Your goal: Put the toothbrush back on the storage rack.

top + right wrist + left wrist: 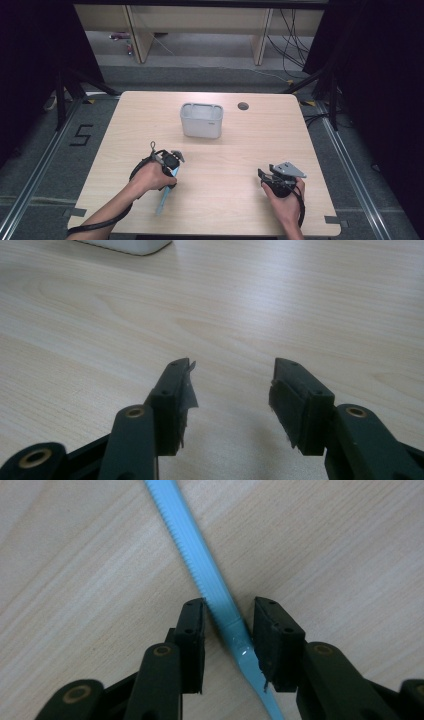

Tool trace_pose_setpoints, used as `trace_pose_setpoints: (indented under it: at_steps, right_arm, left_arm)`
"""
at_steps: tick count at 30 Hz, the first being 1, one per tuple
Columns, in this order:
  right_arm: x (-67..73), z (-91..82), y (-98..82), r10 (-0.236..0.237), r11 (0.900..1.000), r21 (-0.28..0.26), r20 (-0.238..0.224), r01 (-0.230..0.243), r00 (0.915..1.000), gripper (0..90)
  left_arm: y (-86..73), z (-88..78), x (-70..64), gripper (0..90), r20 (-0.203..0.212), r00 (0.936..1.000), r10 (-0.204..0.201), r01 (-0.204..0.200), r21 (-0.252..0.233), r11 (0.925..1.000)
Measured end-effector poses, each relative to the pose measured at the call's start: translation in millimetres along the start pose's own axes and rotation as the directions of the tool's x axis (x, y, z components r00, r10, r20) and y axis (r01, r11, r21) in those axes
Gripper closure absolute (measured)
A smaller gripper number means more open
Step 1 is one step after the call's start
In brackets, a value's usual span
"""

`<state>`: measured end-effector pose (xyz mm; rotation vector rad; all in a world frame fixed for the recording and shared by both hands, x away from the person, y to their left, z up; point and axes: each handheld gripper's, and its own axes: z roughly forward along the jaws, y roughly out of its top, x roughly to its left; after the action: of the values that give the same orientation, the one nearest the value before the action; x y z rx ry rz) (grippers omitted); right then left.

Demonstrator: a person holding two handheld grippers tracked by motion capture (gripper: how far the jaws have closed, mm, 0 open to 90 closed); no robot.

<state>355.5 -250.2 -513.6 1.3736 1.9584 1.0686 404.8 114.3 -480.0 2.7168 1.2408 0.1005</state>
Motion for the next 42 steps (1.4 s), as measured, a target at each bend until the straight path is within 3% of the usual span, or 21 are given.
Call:
trace_pose_setpoints:
  at_steps: [5,6,8,11,12,14,15,17,18,19,21,26,31,36,42]
  right_arm:
    - [0.8,0.2,0.1,0.001,1.0,0.008,-0.002,-0.001,1.0,50.7]
    - [2.5,-0.4,-0.2,0.024,1.0,0.015,0.0,-0.024,0.9997,50.8]
    - [-1.5,2.2,0.1,-0.038,0.999,-0.018,-0.001,0.038,0.9993,50.8]
    - [-0.8,0.7,0.3,-0.025,1.0,-0.002,0.003,0.025,0.9997,50.8]
    - [0.9,0.3,0.1,-0.001,1.0,0.007,-0.003,0.001,1.0,50.8]
    - [-0.1,1.6,0.1,-0.014,1.0,-0.003,-0.014,0.014,0.9998,50.9]
    - [-0.6,1.5,0.2,-0.031,0.999,-0.012,0.0,0.031,0.9995,51.1]
    - [0.9,1.3,0.1,-0.016,1.0,-0.005,0.0,0.016,0.9999,51.2]
    - [-0.6,1.9,0.3,-0.042,0.999,-0.013,0.001,0.042,0.9991,51.2]
    - [3.0,1.7,0.1,-0.005,1.0,0.003,-0.006,0.005,1.0,51.3]
    - [3.4,1.8,0.2,-0.003,1.0,0.002,-0.007,0.003,1.0,51.3]
    - [3.8,2.2,0.3,-0.006,1.0,0.006,-0.007,0.006,1.0,51.3]
    - [3.9,2.1,0.2,-0.005,1.0,0.005,-0.007,0.006,1.0,51.4]
    - [2.0,2.3,0.8,-0.035,0.999,0.009,-0.01,0.035,0.9993,51.5]
    - [2.4,3.3,0.6,-0.024,1.0,0.005,-0.014,0.024,0.9996,51.5]
  left_arm:
    - [-0.7,-1.4,0.9,69.4,0.01,0.9994,0.034,-0.034,0.023,0.9991]
    - [-0.8,-1.5,1.5,70.5,0.013,0.999,0.042,-0.042,0.028,0.9987]
    - [-1.3,-0.6,2.1,72.7,0.022,0.9985,0.05,-0.05,0.025,0.9984]
    - [-0.8,-0.9,2.7,75.9,0.033,0.9965,0.076,-0.078,0.038,0.9962]
    - [0.0,-1.2,3.9,77.2,0.028,0.9925,0.119,-0.12,0.036,0.9922]
    - [0.0,-2.5,4.3,77.8,0.029,0.9876,0.154,-0.156,0.043,0.9869]
    - [-1.1,-1.1,3.3,78.0,0.026,0.9878,0.153,-0.154,0.021,0.9879]
    - [-1.8,-2.4,3.2,78.0,0.025,0.9834,0.179,-0.18,0.028,0.9833]
    - [-2.8,-1.4,2.8,78.0,0.024,0.9836,0.179,-0.179,0.009,0.9838]
    - [-3.3,-1.6,3.1,78.0,0.027,0.9833,0.18,-0.18,0.006,0.9836]
    - [-3.9,-3.0,4.6,78.1,0.031,0.9798,0.197,-0.198,0.021,0.98]
    - [-7.4,-3.9,4.0,78.1,0.033,0.9794,0.199,-0.199,-0.023,0.9798]
    - [-10.4,-11.0,5.9,78.4,0.014,0.9734,0.229,-0.228,-0.052,0.9723]
    - [-13.3,-18.1,8.8,78.5,0.007,0.9735,0.229,-0.227,-0.089,0.9698]
    - [-16.5,-21.1,11.2,78.5,-0.002,0.9747,0.223,-0.222,-0.121,0.9675]
